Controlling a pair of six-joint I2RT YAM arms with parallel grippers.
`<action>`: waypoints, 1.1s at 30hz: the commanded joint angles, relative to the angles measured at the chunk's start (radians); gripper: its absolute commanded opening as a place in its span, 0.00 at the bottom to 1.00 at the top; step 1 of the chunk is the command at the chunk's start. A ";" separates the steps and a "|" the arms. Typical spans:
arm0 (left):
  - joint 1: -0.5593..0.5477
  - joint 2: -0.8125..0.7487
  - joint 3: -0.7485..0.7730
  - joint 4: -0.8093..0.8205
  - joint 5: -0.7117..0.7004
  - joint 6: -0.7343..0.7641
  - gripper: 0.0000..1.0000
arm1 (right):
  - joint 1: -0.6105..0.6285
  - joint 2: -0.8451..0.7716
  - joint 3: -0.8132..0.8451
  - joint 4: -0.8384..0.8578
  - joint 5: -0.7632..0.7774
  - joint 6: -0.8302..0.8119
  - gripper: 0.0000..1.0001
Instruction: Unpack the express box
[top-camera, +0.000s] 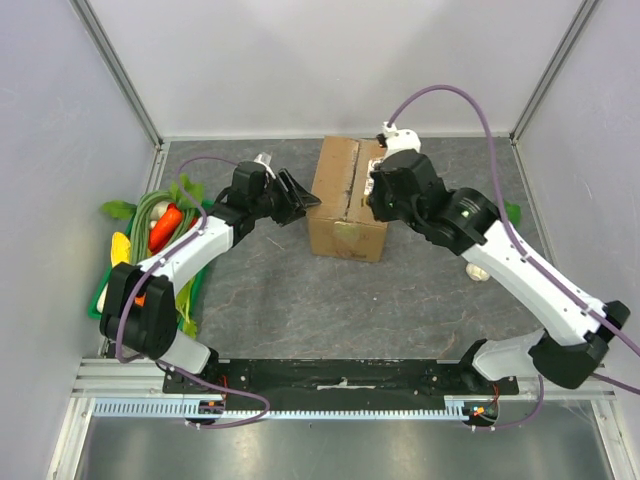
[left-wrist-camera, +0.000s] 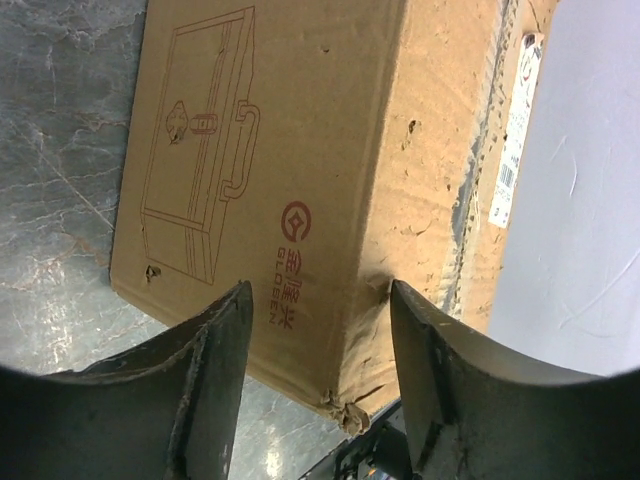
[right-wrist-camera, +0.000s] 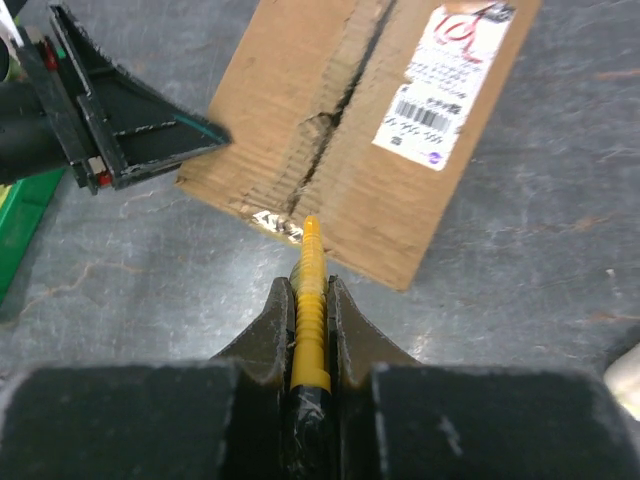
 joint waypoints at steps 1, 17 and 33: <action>0.017 0.015 0.064 0.043 0.120 0.134 0.66 | -0.017 -0.065 -0.059 0.061 0.120 -0.062 0.00; 0.109 -0.066 0.040 0.023 0.252 0.355 0.72 | -0.055 0.010 -0.261 0.016 0.176 -0.062 0.00; 0.191 -0.031 0.055 0.011 0.255 0.387 0.72 | -0.025 0.150 -0.265 0.339 -0.022 -0.180 0.00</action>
